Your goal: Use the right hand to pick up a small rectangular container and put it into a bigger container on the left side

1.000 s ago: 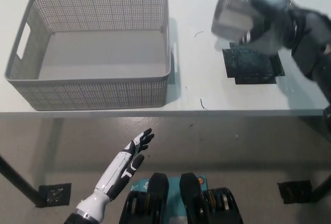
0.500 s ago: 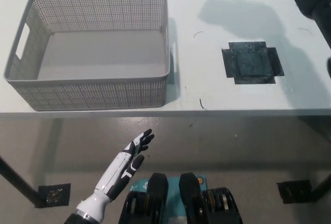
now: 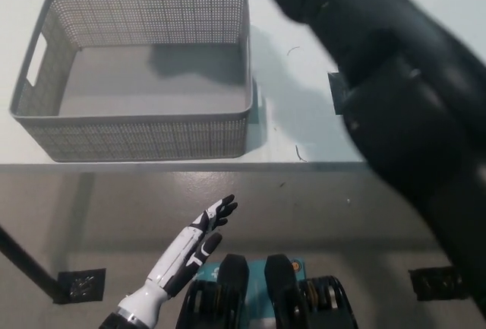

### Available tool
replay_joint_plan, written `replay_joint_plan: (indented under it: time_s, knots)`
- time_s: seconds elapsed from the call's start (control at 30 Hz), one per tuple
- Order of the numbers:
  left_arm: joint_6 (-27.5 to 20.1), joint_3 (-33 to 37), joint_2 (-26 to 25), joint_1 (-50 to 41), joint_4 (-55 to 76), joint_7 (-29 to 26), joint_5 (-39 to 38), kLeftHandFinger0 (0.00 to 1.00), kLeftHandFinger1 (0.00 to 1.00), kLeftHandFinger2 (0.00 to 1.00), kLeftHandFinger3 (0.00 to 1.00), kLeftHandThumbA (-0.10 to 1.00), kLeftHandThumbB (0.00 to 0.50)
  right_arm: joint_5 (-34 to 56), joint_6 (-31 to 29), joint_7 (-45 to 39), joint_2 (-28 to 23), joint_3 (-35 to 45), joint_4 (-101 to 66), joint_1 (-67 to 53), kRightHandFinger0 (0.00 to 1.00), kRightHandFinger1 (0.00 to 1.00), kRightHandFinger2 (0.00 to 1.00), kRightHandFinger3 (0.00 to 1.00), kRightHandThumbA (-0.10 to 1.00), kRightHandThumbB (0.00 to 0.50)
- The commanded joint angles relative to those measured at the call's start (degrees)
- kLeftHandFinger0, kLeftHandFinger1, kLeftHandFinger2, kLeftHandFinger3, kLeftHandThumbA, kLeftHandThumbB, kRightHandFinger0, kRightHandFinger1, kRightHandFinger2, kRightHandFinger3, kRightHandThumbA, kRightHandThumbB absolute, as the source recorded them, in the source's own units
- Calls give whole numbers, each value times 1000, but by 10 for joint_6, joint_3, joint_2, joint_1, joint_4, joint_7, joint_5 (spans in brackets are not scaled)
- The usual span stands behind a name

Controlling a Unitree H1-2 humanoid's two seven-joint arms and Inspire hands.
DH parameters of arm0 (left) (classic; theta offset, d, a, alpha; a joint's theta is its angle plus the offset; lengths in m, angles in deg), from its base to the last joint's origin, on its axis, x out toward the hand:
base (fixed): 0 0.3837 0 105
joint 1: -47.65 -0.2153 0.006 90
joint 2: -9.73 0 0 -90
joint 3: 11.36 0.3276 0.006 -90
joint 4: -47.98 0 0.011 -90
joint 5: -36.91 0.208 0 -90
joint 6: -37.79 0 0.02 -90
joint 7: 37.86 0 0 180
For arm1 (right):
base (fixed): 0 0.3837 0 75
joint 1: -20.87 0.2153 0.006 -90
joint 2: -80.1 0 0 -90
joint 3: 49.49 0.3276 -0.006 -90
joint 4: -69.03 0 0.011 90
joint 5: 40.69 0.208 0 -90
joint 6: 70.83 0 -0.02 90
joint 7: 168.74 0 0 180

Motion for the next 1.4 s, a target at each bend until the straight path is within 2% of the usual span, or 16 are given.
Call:
replay_joint_plan:
  time_s: [0.0, 0.07, 0.13, 0.17, 0.2, 0.23, 0.27, 0.3, 0.33, 0.37, 0.43, 0.63, 1.03, 1.27, 1.33, 1.37]
  knots:
    - [-3, 1, -6, 9, 17, 7, 3, 1000, 1000, 1000, 1000, 1000, 358, -7, 23, 27, 5, -4, 7, 31, 1, 181, 442, 354, -100, 296]
    - [-3, 0, -7, 10, 17, 8, 3, 1000, 1000, 1000, 1000, 1000, 356, -7, 28, 31, 13, -3, 10, 22, 0, 73, 445, 278, -100, 296]
    - [-2, 0, -8, 9, 18, 9, 1, 1000, 1000, 1000, 1000, 1000, 358, 0, 39, 17, 20, 3, 13, 15, 2, 160, 584, 356, -100, 296]
    - [-3, 0, -8, 10, 17, 9, 0, 1000, 1000, 1000, 1000, 1000, 356, -2, 41, 14, 21, 1, 14, 14, 58, 197, 562, 386, -100, 307]
    - [-5, 1, -8, 10, 17, 10, 1, 1000, 1000, 1000, 1000, 1000, 354, -6, 55, 3, 25, -4, 15, 12, 55, 191, 534, 463, -100, 293]
    - [-4, 1, -11, 15, 17, 12, 3, 1000, 1000, 1000, 1000, 1000, 352, -7, 88, -37, 29, -6, 19, 18, 134, 282, 597, 824, 4, 280]
    - [-3, 1, -12, 14, 18, 11, 4, 1000, 1000, 1000, 1000, 1000, 353, -5, 106, -64, 33, -6, 22, 21, 352, 575, 925, 1000, 226, 308]
    - [-2, 2, -12, 14, 19, 11, 5, 1000, 1000, 1000, 1000, 1000, 354, -3, 113, -81, 34, -4, 22, 21, 456, 695, 1000, 1000, 292, 305]
    - [1, 2, -12, 14, 20, 11, 6, 1000, 1000, 1000, 1000, 1000, 362, 1, 118, -106, 36, -2, 23, 20, 895, 1000, 1000, 1000, 503, 386]
    - [1, 2, -12, 13, 21, 12, 6, 1000, 1000, 1000, 1000, 1000, 364, 0, 116, -115, 36, -3, 23, 18, 1000, 1000, 1000, 1000, 584, 439]
    - [3, 2, -11, 13, 22, 13, 3, 1000, 1000, 1000, 1000, 1000, 362, -6, 119, -132, 36, -10, 22, 13, 1000, 1000, 1000, 1000, 705, 500]
    - [9, 2, -14, 22, 22, 19, 5, 1000, 1000, 1000, 1000, 1000, 377, -5, 123, -146, 33, -10, 20, 13, 1000, 1000, 1000, 1000, 925, 500]
    - [7, 6, -14, 29, 22, 21, 18, 1000, 1000, 1000, 1000, 1000, 379, 22, 106, -142, 24, 22, 14, 15, 1000, 1000, 1000, 1000, 991, 500]
    - [14, -1, -16, 29, 25, 27, 1, 1000, 1000, 1000, 1000, 1000, 374, 66, 19, -116, -83, 89, -4, 63, 1000, 1000, 1000, 1000, 1000, 499]
    - [17, -3, -20, 31, 28, 29, 0, 1000, 1000, 1000, 1000, 1000, 375, 61, 1, -124, -121, 92, -19, 70, 1000, 1000, 1000, 1000, 1000, 444]
    - [16, -5, -22, 32, 27, 29, -2, 1000, 1000, 1000, 1000, 1000, 373, 66, -3, -136, -147, 101, -33, 70, 1000, 1000, 1000, 1000, 1000, 448]
